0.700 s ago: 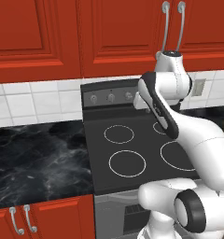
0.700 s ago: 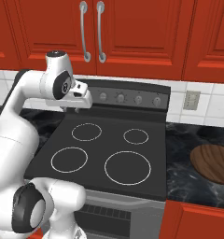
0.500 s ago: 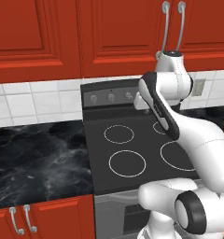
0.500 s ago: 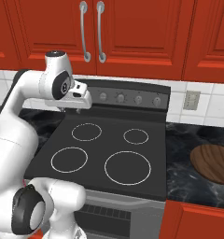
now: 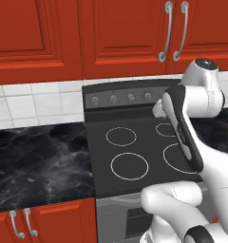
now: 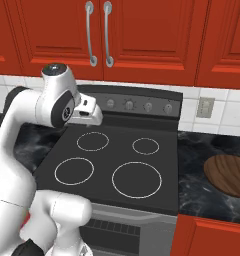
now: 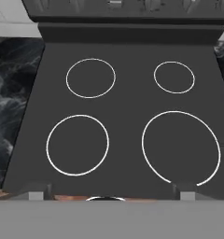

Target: Open the cabinet. Pick the bowls from the counter and place them in the cabinet. Then close the cabinet.

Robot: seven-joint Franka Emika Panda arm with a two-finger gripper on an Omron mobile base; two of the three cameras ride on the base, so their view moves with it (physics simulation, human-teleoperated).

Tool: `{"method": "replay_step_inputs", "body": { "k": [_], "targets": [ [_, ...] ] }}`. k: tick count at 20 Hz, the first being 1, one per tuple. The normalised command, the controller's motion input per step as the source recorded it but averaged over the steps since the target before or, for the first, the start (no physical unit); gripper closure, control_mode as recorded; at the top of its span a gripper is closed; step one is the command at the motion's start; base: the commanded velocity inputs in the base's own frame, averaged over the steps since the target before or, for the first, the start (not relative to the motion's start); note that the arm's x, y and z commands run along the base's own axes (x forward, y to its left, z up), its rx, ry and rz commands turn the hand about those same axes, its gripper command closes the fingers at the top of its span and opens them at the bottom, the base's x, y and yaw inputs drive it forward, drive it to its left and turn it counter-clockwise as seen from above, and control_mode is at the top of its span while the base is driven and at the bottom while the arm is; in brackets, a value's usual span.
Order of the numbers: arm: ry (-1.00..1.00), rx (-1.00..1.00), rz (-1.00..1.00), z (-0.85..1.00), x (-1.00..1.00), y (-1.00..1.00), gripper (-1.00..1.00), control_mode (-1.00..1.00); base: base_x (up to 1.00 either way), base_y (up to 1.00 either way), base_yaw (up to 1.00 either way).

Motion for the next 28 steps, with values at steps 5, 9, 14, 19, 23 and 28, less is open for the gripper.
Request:
{"method": "replay_step_inputs", "body": {
  "k": [5,9,14,19,23,28],
  "targets": [
    [-0.25,0.00,0.00,0.20,-0.40,-0.40,-1.00,-1.00,0.00,0.00,0.00],
    [-0.15,0.00,0.00,0.31,-0.13,-0.31,-1.00,-1.00,0.00,0.00,0.00],
    [-0.16,0.00,0.00,0.48,0.00,-0.19,-1.00,-1.00,0.00,0.00,0.00],
    [-0.09,0.00,0.00,0.68,-0.03,-0.24,-1.00,-1.00,0.00,0.00,0.00],
    [-0.09,0.00,0.00,0.59,-0.01,-0.15,-1.00,-1.00,0.00,0.00,0.00],
    [-0.07,-0.01,0.00,0.52,0.00,-0.02,-1.00,-1.00,0.00,0.00,0.00]
  ]
}}
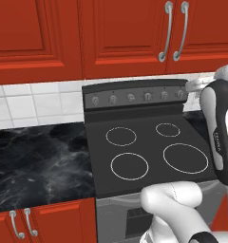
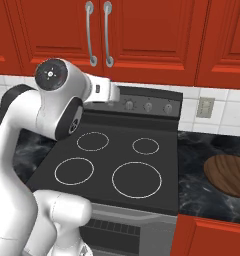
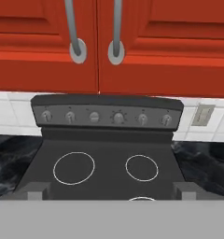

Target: Open the cabinet. Pick the bowls from the counter and place them in the cabinet. Then close the cabinet.

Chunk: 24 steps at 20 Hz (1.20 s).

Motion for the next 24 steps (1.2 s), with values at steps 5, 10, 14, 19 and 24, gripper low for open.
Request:
{"method": "replay_step_inputs", "body": {
  "k": [5,10,14,19,24],
  "targets": [
    [-0.10,-0.03,0.00,0.47,0.00,0.00,-1.00,-1.00,0.00,0.00,0.00],
    [-0.11,-0.04,0.00,0.42,0.00,0.00,-1.00,-1.00,0.00,0.00,0.00],
    [-0.12,-0.05,0.00,0.28,0.13,0.00,-1.00,-1.00,0.00,0.00,0.00],
    [-0.06,-0.03,0.00,0.21,0.20,0.00,-1.00,-1.00,0.00,0.00,0.00],
    [-0.07,-0.02,0.00,0.06,0.34,0.00,-1.00,-1.00,0.00,0.00,0.00]
  ]
}}
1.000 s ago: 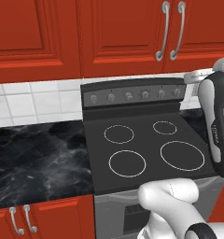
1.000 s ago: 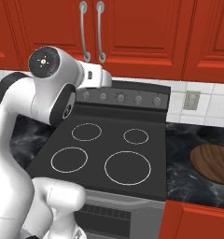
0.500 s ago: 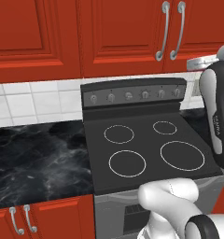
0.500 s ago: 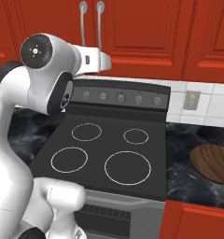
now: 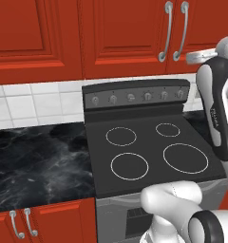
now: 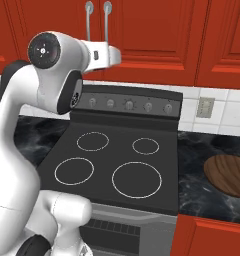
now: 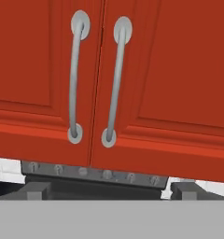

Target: Open the cabinet. Pick the bowls from the counter and place them in the cabinet. Then close the cabinet.

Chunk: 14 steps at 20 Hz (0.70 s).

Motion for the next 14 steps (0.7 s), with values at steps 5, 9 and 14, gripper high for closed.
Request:
{"method": "replay_step_inputs", "body": {
  "k": [5,9,14],
  "targets": [
    [-0.01,0.00,0.00,0.00,0.37,0.00,-1.00,-1.00,0.00,0.00,0.00],
    [0.00,0.00,0.00,0.00,0.39,0.00,-1.00,-1.00,0.00,0.00,0.00],
    [-0.01,-0.01,0.00,0.00,0.42,0.00,-1.00,-1.00,0.00,0.00,0.00]
  ]
}}
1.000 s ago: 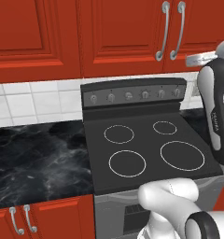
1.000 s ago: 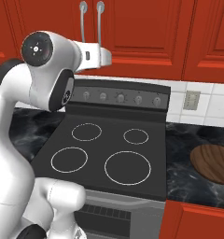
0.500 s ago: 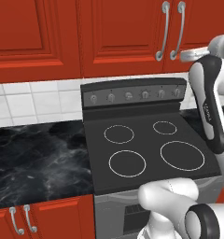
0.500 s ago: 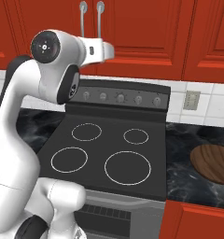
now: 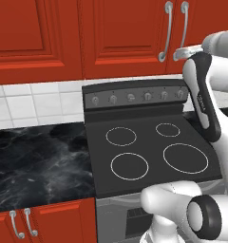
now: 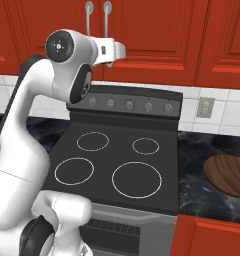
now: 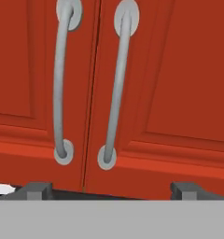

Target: Open the cabinet. Pick the bowls from the counter and place them in the cabinet. Then close the cabinet.

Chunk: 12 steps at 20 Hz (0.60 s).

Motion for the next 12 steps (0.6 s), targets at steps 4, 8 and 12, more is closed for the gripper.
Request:
{"method": "replay_step_inputs", "body": {
  "k": [4,8,12],
  "targets": [
    [-0.02,-0.01,0.00,0.00,0.42,0.00,-1.00,-1.00,0.00,0.00,0.00],
    [0.00,0.00,0.00,0.00,0.35,0.00,-1.00,-1.00,0.00,0.00,0.00],
    [-0.01,0.00,0.00,0.00,0.32,0.00,-1.00,-1.00,0.00,0.00,0.00]
  ]
}}
